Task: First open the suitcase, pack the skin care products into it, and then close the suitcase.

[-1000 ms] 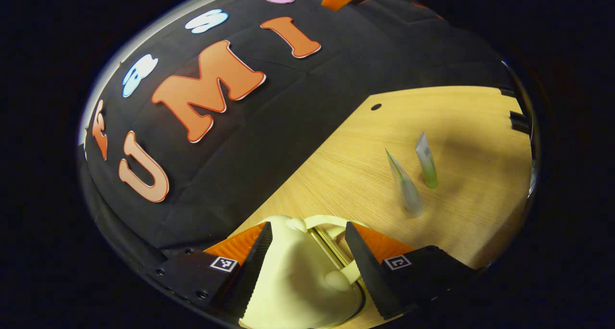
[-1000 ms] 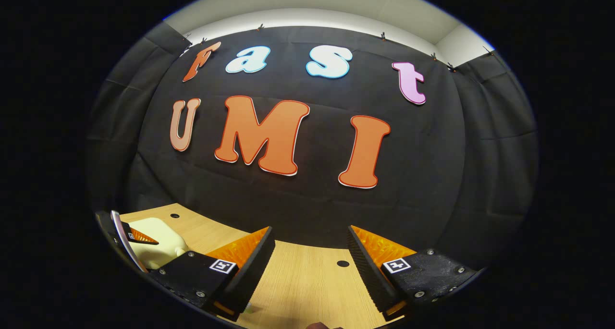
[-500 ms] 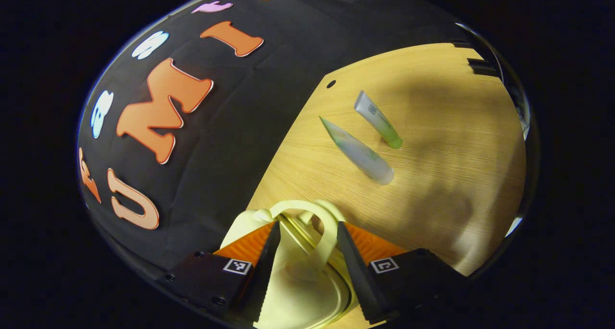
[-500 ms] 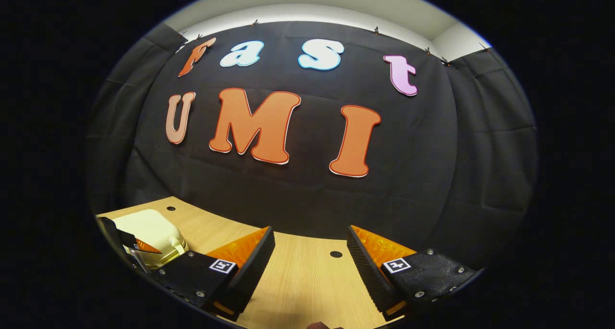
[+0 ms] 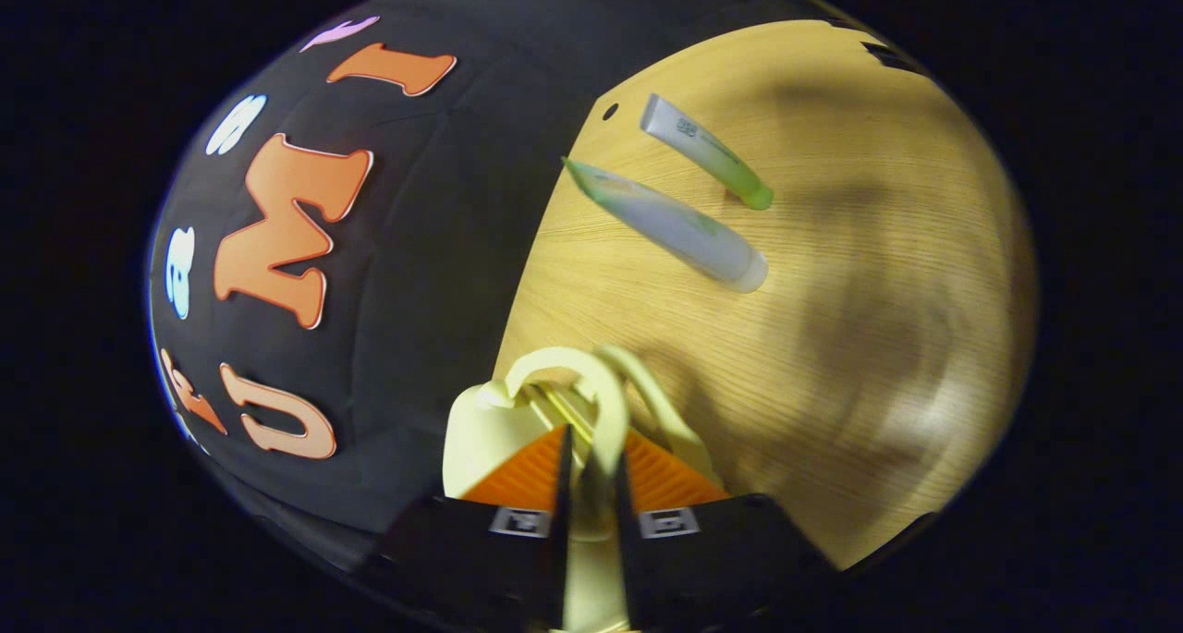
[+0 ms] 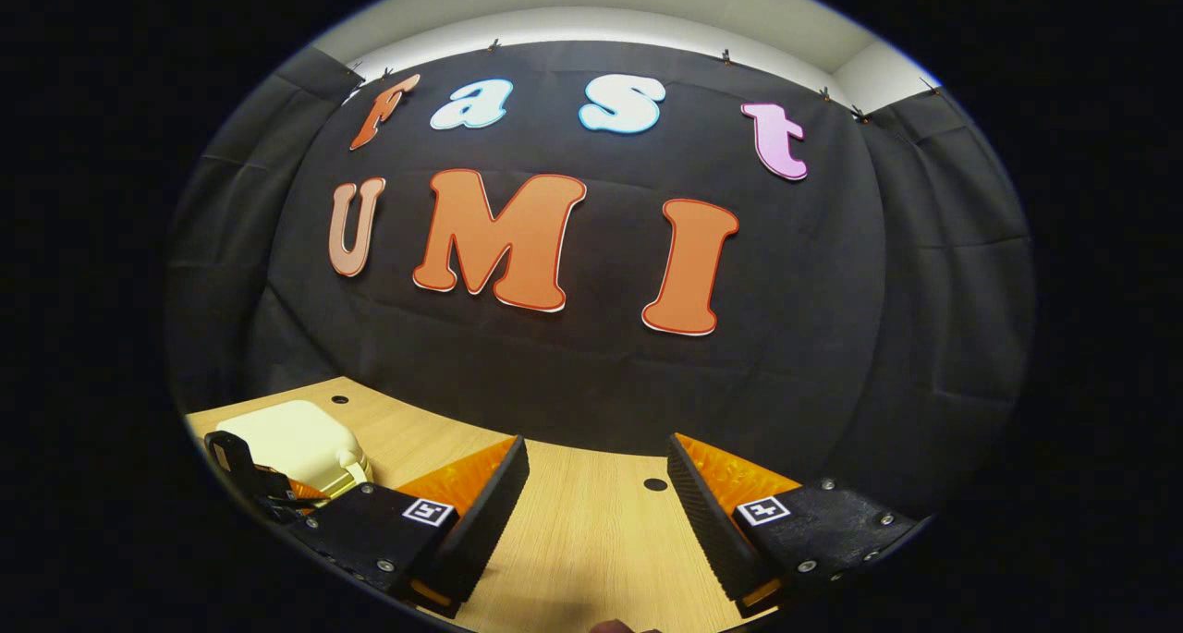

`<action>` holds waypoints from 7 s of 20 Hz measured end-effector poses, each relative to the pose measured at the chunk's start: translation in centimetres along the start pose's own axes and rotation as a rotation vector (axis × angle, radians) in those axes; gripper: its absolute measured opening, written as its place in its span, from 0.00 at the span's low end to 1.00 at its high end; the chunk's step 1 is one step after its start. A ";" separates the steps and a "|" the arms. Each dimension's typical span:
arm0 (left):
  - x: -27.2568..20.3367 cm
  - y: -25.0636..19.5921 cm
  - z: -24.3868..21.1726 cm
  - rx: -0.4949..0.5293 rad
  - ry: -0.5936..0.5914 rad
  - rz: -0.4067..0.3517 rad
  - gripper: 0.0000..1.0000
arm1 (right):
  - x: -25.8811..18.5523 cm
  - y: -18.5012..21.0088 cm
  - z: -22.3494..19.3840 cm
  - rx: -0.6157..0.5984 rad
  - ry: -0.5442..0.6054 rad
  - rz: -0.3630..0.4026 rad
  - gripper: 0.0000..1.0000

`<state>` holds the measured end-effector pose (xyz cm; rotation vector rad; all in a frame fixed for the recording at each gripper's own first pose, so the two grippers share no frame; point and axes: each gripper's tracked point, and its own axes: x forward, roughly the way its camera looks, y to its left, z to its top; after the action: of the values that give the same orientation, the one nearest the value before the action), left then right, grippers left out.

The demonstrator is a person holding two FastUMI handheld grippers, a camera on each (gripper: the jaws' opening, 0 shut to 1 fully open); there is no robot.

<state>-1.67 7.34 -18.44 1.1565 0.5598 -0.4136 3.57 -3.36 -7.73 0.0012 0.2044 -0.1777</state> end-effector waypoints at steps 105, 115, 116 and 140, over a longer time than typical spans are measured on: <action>-1.5 -0.4 10.0 -1.106 -0.324 -0.180 0.35 | -2.5 10.2 -17.9 -0.016 0.434 0.355 0.96; -8.4 6.7 3.4 -1.112 -0.241 0.032 0.35 | -0.2 14.6 -25.5 -0.012 0.548 0.453 0.92; -8.8 6.8 2.5 -1.113 -0.219 0.048 0.35 | 0.2 15.1 -25.8 -0.011 0.552 0.460 0.87; -8.1 9.8 -10.7 -1.166 -0.075 0.122 0.35 | -1.1 21.0 -15.5 0.018 0.397 0.577 0.34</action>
<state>-4.53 21.03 -9.43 0.0490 0.5314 0.0186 3.13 17.81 -23.01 0.1126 0.5875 0.4006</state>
